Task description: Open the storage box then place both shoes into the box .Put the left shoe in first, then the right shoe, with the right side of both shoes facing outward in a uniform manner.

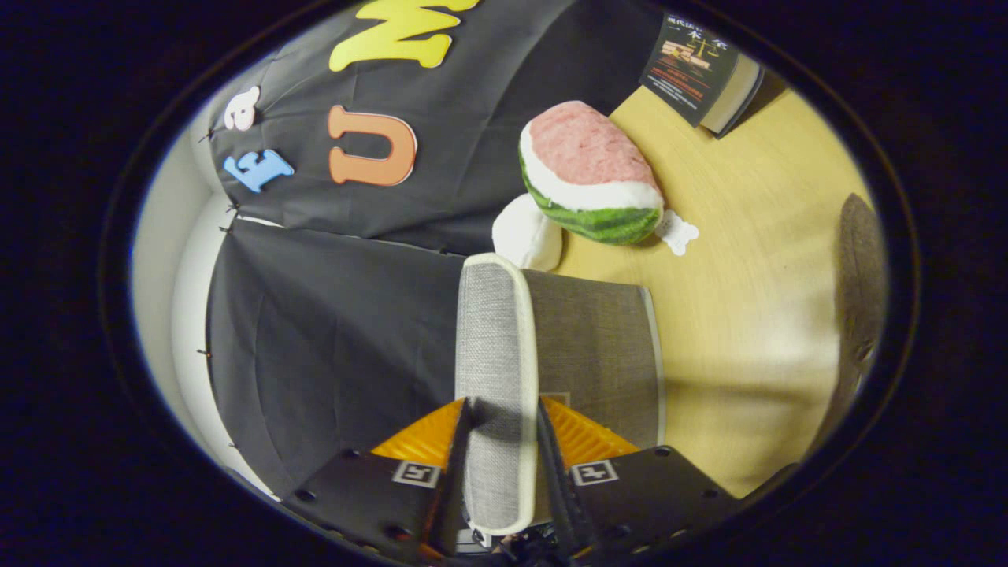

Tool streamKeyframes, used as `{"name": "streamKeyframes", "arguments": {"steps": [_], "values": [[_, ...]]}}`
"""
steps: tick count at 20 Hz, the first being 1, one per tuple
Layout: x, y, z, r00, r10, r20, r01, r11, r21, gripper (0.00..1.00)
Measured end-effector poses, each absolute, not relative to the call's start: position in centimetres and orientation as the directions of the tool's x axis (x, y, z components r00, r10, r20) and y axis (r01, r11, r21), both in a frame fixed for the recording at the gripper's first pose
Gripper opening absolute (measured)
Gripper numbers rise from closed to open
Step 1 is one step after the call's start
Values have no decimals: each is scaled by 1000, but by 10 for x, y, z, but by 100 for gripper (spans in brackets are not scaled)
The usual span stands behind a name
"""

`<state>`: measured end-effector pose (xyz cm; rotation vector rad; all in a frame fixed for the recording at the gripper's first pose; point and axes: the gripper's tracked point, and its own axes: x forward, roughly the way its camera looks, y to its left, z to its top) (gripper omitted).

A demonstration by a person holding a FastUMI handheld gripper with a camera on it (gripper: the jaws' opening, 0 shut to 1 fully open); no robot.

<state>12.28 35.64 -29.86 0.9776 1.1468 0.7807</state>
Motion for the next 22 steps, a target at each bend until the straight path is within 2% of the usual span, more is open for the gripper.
{"name": "streamKeyframes", "arguments": {"steps": [1,4,7,9,14,22], "values": [[127,349,-295,251,899,-359,0,371,929,25],[122,351,-274,234,929,-288,28,289,957,24],[120,353,-265,213,937,-277,7,282,959,25],[117,355,-273,227,913,-339,5,347,938,1],[115,354,-236,266,920,-287,-21,304,953,0],[102,402,-160,237,937,-258,-96,286,953,0]]}}
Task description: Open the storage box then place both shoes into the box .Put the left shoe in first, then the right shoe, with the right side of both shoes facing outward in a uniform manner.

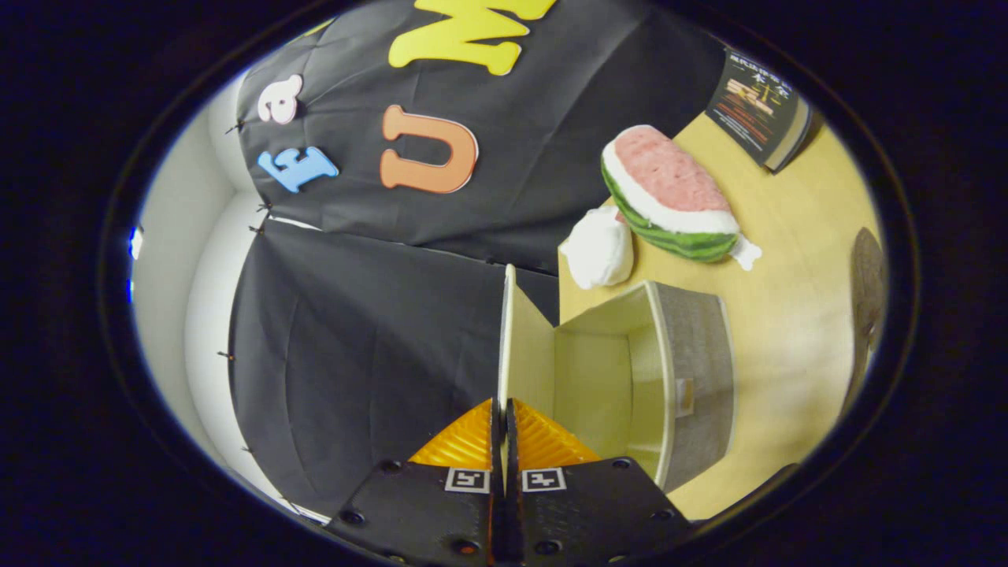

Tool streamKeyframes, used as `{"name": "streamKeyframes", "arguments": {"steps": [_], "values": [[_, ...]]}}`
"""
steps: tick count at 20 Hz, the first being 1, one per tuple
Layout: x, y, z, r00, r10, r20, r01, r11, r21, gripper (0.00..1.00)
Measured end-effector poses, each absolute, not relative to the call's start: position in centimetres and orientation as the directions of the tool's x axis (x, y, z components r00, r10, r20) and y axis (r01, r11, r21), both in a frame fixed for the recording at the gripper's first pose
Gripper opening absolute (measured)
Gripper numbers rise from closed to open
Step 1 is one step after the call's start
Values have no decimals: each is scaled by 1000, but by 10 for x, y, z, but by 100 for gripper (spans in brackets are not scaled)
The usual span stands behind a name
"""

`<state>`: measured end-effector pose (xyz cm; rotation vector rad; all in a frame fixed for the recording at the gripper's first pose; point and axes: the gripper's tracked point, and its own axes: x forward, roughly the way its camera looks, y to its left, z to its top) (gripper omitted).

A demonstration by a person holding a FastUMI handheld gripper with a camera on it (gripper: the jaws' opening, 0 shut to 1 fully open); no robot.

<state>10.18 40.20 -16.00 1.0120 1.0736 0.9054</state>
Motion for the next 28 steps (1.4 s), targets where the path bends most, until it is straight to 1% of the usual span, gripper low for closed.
{"name": "streamKeyframes", "arguments": {"steps": [4,8,9,10,11,12,13,14,18,21,22,24,28], "values": [[97,441,-138,218,940,-261,-100,288,952,0],[87,488,-124,198,943,-267,-104,291,951,3],[85,496,-126,194,934,-301,-112,326,939,6],[83,506,-124,190,931,-310,-127,337,933,9],[78,522,-123,177,932,-317,-142,343,929,15],[76,532,-121,171,929,-327,-154,353,923,15],[72,539,-121,169,926,-337,-167,364,916,21],[68,546,-121,161,924,-347,-178,374,910,26],[64,564,-126,159,910,-383,-202,410,890,57],[63,565,-129,165,890,-424,-229,453,862,72],[63,560,-131,169,881,-441,-239,471,849,74],[66,547,-134,184,866,-465,-257,499,828,94],[75,495,-137,226,822,-523,-288,569,770,94]]}}
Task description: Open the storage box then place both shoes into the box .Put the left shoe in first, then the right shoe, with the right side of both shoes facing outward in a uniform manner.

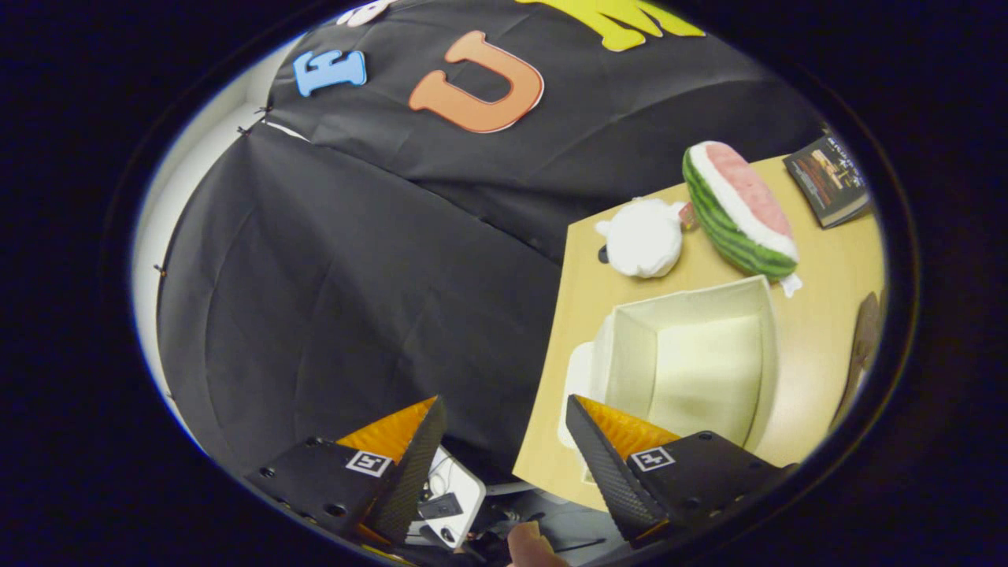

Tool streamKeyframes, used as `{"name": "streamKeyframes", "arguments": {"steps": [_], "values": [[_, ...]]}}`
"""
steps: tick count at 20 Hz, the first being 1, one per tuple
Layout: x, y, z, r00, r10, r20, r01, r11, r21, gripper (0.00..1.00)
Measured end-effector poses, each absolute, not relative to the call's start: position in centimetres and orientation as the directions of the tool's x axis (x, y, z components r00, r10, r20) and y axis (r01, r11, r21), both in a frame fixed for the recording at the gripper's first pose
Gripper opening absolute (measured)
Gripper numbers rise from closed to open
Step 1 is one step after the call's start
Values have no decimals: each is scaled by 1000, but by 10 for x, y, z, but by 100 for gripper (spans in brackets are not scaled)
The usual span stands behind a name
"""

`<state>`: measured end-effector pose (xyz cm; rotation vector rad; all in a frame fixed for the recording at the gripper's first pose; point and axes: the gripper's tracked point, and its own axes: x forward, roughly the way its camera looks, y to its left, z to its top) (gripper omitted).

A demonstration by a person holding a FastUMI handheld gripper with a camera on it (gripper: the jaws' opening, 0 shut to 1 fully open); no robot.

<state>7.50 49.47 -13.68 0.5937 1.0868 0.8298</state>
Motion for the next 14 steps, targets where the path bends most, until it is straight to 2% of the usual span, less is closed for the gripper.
{"name": "streamKeyframes", "arguments": {"steps": [5,14], "values": [[99,394,-170,291,714,-637,-308,701,644,94],[114,236,-253,311,558,-769,-221,830,513,94]]}}
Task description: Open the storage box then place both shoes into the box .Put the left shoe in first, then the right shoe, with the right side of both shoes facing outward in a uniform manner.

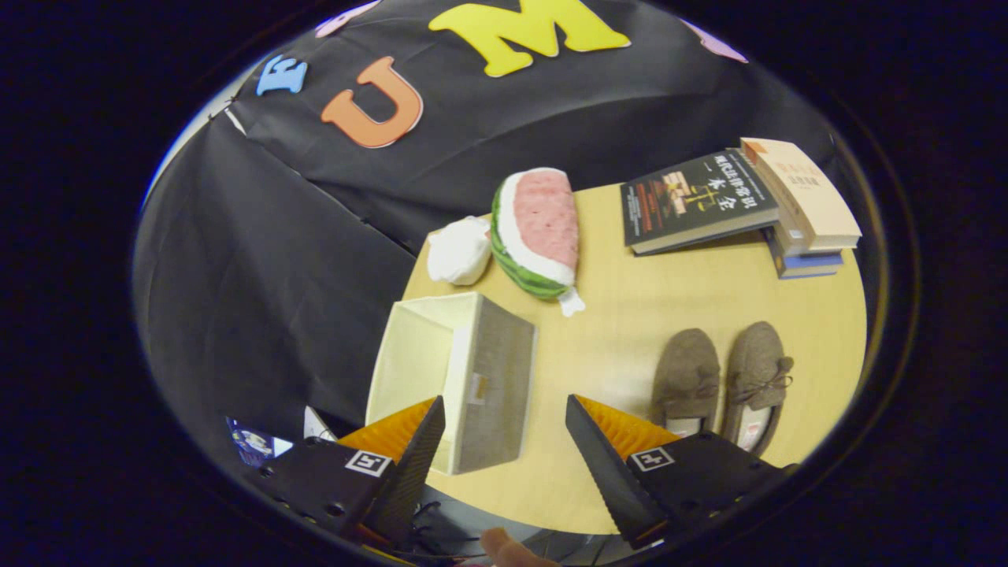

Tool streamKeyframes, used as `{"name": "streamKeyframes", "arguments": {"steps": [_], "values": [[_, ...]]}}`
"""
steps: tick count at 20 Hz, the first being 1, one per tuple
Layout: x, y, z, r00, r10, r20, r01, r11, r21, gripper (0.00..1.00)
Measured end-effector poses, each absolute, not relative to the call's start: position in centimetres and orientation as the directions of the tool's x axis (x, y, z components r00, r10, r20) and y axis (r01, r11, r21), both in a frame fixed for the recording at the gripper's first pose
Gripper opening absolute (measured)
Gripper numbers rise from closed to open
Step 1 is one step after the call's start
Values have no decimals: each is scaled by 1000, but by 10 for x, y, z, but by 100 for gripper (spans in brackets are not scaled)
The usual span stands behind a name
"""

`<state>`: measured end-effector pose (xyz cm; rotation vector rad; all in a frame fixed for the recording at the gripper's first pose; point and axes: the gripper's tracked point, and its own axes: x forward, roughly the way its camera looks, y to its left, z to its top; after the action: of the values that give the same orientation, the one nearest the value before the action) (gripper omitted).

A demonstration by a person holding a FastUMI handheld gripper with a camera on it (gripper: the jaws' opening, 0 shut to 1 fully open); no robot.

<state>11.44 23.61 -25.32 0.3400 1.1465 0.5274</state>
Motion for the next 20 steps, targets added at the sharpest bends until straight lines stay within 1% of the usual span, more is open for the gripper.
{"name": "streamKeyframes", "arguments": {"steps": [4,6,9,12,14,16,18,20], "values": [[108,171,-300,310,429,-848,-272,895,354,94],[103,145,-319,313,364,-877,-268,920,286,94],[95,123,-348,276,322,-906,-232,937,262,94],[96,113,-375,247,307,-919,-196,945,263,88],[93,113,-392,204,307,-930,-176,945,274,84],[96,109,-409,182,279,-943,-157,955,252,79],[103,101,-425,182,225,-957,-122,971,205,64],[106,101,-437,169,208,-963,-78,977,197,49]]}}
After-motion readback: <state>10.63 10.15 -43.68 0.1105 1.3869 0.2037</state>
